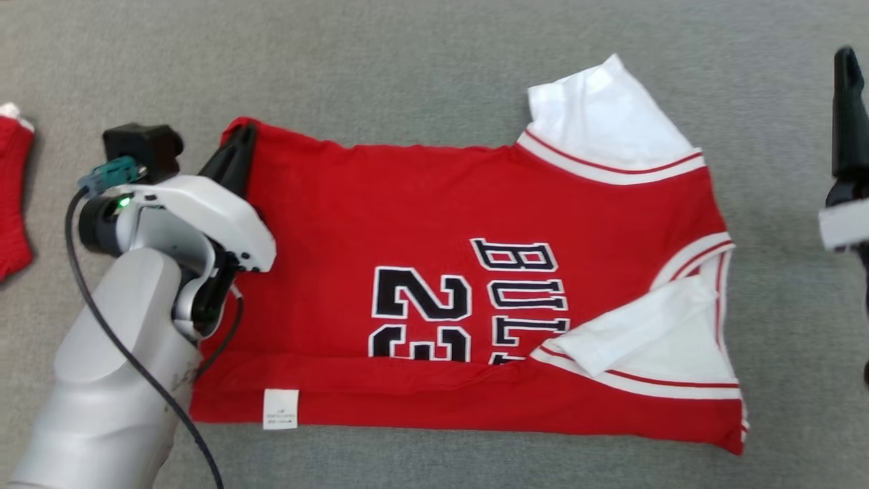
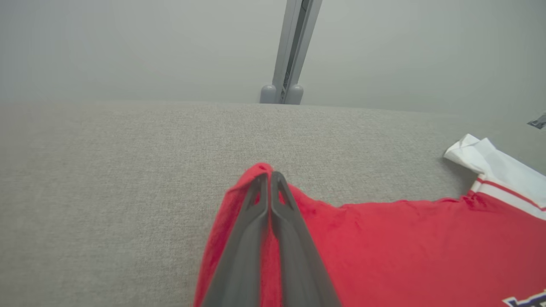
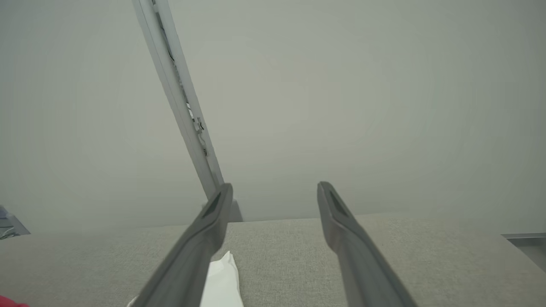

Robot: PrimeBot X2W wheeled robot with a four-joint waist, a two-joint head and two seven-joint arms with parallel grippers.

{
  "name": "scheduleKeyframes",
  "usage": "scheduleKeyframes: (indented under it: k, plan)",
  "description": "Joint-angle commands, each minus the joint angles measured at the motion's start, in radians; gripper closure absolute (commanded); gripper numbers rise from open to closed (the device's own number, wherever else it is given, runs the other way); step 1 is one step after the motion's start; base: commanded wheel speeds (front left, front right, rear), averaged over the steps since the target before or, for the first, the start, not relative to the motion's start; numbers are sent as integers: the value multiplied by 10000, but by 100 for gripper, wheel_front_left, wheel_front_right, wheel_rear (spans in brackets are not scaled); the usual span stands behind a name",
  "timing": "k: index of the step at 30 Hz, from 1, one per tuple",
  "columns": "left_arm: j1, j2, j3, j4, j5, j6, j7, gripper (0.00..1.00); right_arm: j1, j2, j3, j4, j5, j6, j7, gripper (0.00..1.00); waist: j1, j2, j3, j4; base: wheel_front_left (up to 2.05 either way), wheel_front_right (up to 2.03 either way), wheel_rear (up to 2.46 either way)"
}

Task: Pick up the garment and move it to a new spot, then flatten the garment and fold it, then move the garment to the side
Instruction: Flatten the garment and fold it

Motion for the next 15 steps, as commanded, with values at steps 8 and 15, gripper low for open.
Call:
scheduleKeyframes:
  k: [8,15]
  plan:
    - [-882,-532,-368,56,202,-255,-187,100,-2570,-1101,1111,3037,334,6,1072,0,0,0,969,1095,0,0,0]
    - [-1382,-999,-639,379,279,-457,-387,100,-4041,-1702,2958,5080,817,5,2105,0,0,0,1373,1611,0,0,0]
